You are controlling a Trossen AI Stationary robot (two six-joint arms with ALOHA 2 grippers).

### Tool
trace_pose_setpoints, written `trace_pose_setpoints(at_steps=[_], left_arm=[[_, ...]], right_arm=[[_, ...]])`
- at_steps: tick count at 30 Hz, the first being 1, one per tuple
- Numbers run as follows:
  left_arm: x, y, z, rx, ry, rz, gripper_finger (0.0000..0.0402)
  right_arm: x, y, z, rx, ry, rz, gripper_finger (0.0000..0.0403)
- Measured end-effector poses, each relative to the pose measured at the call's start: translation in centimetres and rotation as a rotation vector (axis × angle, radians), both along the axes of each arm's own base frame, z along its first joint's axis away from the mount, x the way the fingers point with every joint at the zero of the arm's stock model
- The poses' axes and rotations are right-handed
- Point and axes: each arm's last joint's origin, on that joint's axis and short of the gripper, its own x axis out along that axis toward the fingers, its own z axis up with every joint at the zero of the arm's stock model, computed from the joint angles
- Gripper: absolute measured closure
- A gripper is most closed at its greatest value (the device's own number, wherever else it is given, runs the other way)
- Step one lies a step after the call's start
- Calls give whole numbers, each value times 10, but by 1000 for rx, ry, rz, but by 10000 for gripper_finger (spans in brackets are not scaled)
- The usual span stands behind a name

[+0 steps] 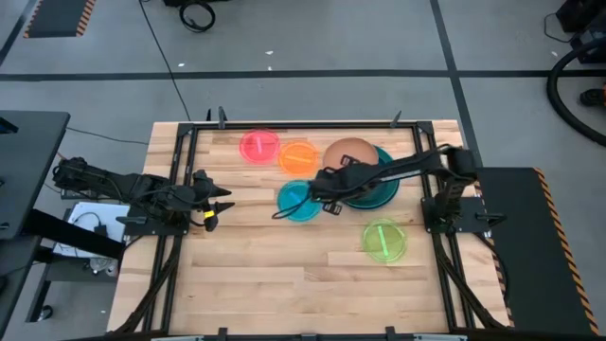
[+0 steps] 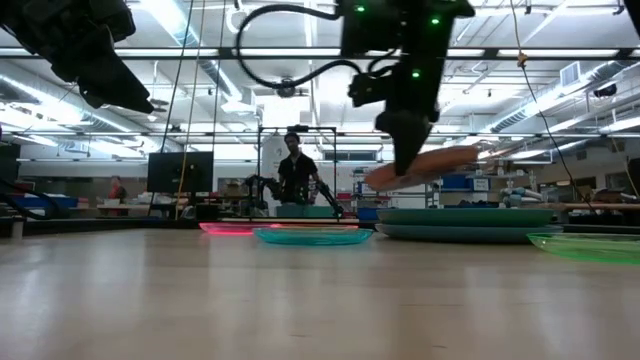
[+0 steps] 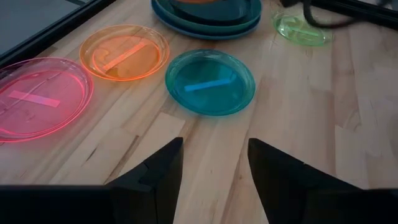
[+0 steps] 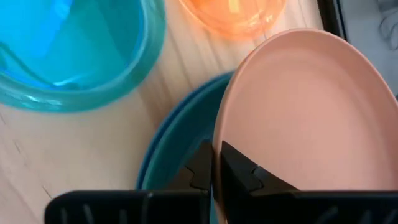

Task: Stack plastic plates
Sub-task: Stack the brown plate on the dark blue plate

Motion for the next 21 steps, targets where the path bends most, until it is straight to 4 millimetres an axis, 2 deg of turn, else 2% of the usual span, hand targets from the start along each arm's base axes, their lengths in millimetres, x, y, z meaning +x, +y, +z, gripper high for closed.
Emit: trace_pose_setpoints(at_steps=[4, 10, 16, 21], left_arm=[[0, 0, 0, 7, 1, -5, 214], [0, 0, 0, 27, 3, -17, 214], [0, 0, 0, 29, 3, -18, 214], [0, 0, 1, 29, 3, -18, 214]], right_arm=[[-19, -3, -1, 60, -37, -12, 377], [-40, -13, -17, 130, -38, -38, 375], [-48, -23, -34, 241, -54, -65, 374], [-47, -24, -37, 260, -77, -59, 362]])
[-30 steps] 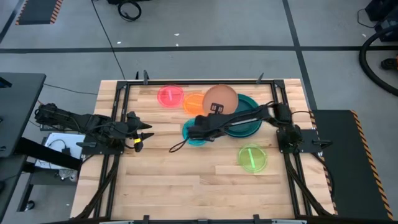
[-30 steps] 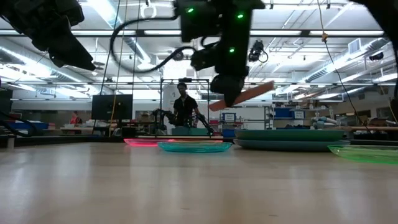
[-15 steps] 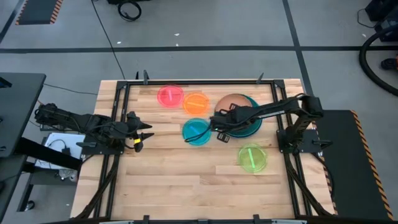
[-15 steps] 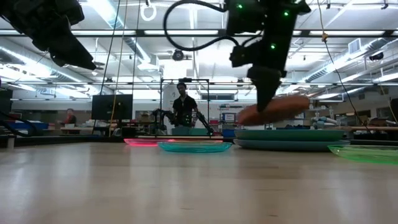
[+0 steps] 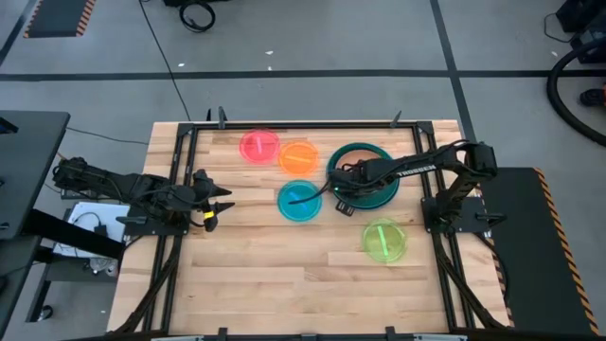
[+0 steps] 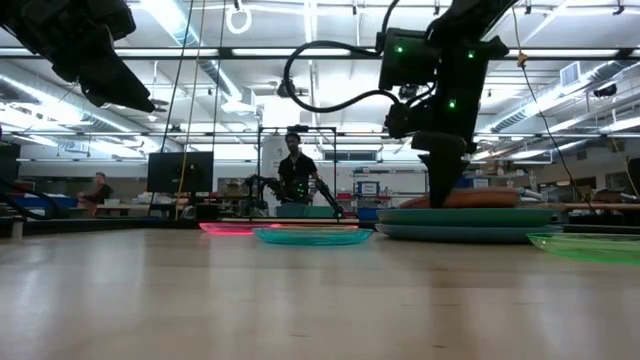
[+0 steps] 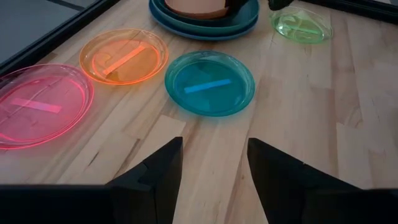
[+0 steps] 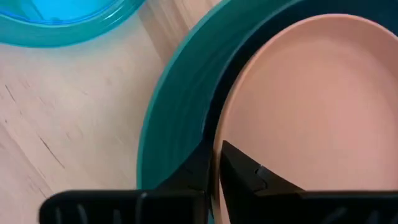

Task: Stack plastic plates
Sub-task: Stack the brown plate on the dark blue plate, then stack the light blue plate on the brown plate

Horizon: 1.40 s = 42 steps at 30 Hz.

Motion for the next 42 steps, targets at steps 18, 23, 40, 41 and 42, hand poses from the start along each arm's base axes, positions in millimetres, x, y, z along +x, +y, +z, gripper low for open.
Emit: trace_pose_setpoints(at_steps=[18, 23, 40, 41, 42], left_arm=[[0, 0, 0, -1, -1, 1, 214], [0, 0, 0, -2, -2, 1, 214], [1, 0, 2, 8, -26, 22, 214], [1, 1, 2, 13, -32, 31, 214], [1, 1, 3, 18, -37, 41, 214]], right_arm=[[-2, 1, 17, 9, -74, 5, 247], [-6, 2, 31, 2, -145, -17, 245], [32, 30, 34, -98, -391, 363, 256], [35, 32, 34, -107, -409, 385, 257], [38, 34, 33, -112, -421, 405, 258]])
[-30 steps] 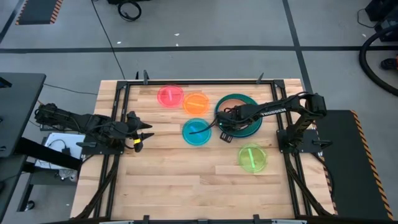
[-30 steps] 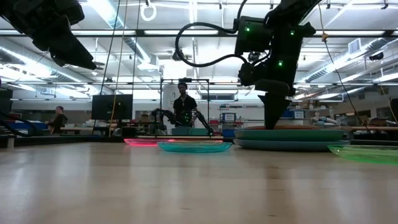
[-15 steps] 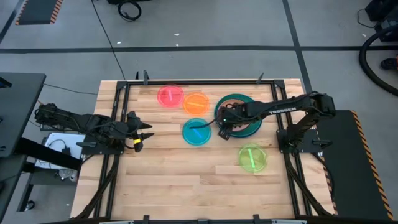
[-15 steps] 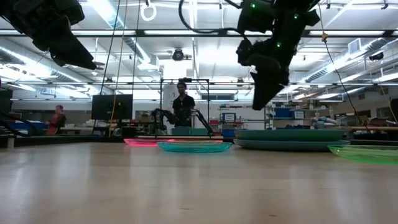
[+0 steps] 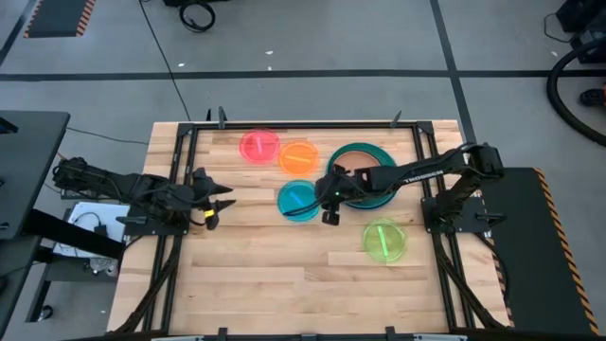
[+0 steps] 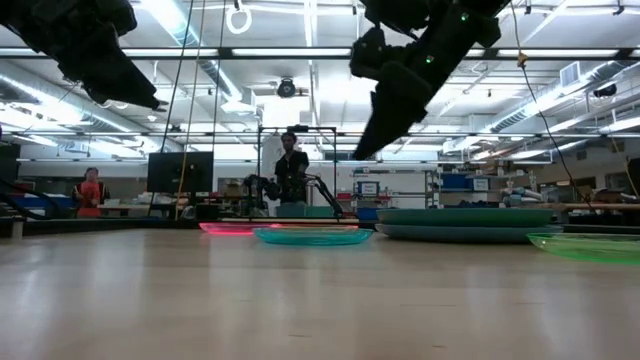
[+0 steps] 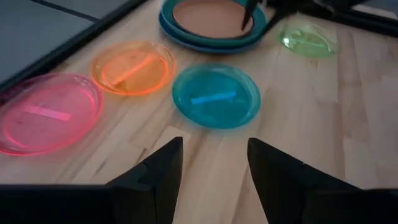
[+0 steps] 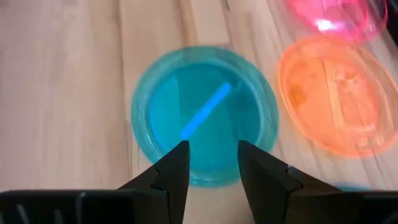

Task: Stack plastic plates
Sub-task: Stack the light blue plate on the brown plate

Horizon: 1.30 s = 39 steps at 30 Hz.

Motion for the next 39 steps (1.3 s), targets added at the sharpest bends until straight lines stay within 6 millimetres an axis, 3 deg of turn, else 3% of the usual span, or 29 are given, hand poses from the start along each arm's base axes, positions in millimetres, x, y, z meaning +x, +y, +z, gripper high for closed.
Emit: trace_pose_setpoints(at_steps=[11, 20, 27, 31, 39], left_arm=[[2, 0, 5, 53, -43, 15, 214], [7, -1, 3, 74, -26, 5, 214], [10, -2, 1, 80, -4, 2, 214], [10, -2, 1, 83, -2, 1, 214], [10, -2, 1, 82, -3, 1, 214]], right_arm=[[22, 29, 13, -104, -22, 204, 261], [43, 56, -25, -207, 109, 400, 261], [52, 69, -52, -379, 182, 458, 261], [53, 70, -62, -461, 225, 439, 261], [52, 63, -67, -448, 271, 431, 261]])
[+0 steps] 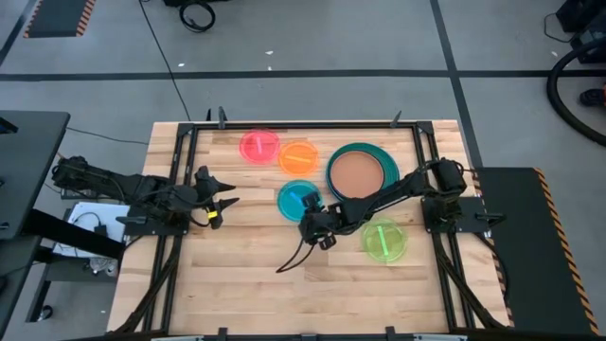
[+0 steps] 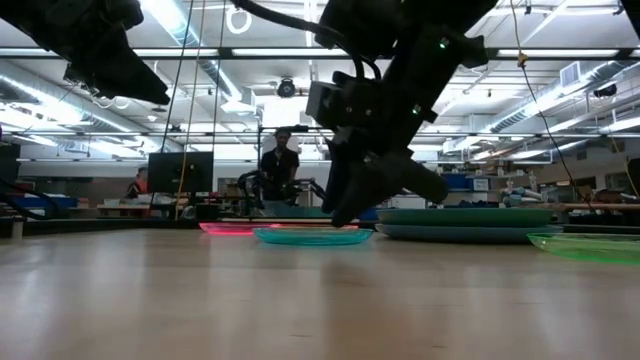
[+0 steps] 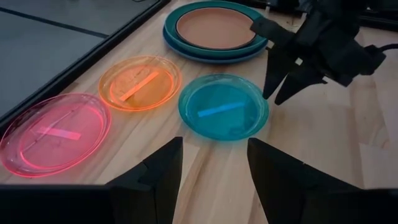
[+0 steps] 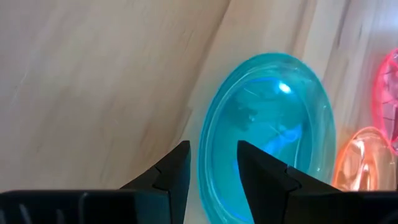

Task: Stack plastic plates
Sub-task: Stack the light blue plate on the brown plate

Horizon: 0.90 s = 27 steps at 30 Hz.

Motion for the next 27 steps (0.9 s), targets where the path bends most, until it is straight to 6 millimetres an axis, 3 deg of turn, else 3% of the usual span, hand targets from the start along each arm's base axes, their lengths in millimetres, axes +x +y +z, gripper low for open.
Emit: trace_pose_setpoints(at_steps=[10, 27], left_arm=[[0, 0, 0, 0, 1, 0, 214], [-1, 0, -1, 2, 10, 1, 214]], right_arm=[[-1, -15, -15, 22, 74, -49, 284], [-4, -27, -19, 78, 101, -36, 394]])
